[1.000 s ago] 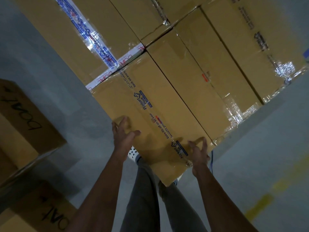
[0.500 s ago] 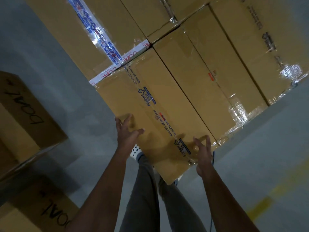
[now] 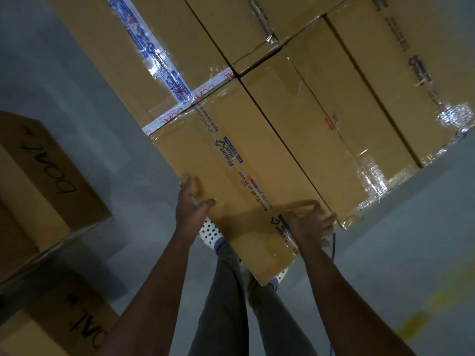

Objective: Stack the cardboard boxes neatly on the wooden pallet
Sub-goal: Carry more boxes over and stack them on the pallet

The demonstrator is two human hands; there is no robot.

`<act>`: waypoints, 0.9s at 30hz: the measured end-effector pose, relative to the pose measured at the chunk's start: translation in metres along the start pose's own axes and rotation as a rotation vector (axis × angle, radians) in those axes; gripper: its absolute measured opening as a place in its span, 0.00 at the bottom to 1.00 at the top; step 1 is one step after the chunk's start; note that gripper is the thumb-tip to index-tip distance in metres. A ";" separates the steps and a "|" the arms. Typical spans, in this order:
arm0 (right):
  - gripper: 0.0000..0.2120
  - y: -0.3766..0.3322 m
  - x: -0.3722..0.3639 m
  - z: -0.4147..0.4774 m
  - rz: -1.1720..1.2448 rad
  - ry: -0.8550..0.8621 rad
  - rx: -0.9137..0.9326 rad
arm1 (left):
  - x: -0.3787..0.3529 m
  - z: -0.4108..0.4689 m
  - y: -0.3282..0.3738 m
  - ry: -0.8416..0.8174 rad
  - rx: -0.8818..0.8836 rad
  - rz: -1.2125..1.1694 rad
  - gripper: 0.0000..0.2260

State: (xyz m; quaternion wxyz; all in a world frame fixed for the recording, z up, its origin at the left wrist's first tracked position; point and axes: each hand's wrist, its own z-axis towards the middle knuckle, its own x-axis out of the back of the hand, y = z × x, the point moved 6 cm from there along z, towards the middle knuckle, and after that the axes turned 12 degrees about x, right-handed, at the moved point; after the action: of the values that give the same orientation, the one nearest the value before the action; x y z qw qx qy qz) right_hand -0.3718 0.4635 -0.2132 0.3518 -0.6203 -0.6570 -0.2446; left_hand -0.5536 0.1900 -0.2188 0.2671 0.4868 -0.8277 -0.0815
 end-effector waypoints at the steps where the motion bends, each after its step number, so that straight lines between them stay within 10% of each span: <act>1: 0.43 -0.016 0.001 -0.002 -0.058 -0.016 0.094 | 0.007 0.003 0.001 0.043 0.011 -0.043 0.40; 15: 0.32 -0.311 -0.033 -0.014 -0.482 -0.053 1.107 | 0.061 0.098 0.086 0.231 0.070 -0.338 0.46; 27: 0.31 -0.363 -0.069 0.026 -0.678 -0.015 1.190 | 0.073 0.119 0.086 0.153 -0.174 -0.134 0.37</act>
State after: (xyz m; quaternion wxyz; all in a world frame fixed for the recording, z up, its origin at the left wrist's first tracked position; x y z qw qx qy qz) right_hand -0.7350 0.3987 -0.2405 0.5322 -0.0833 -0.8399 0.0659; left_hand -0.7089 0.1572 -0.2584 0.3644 0.5208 -0.7604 -0.1333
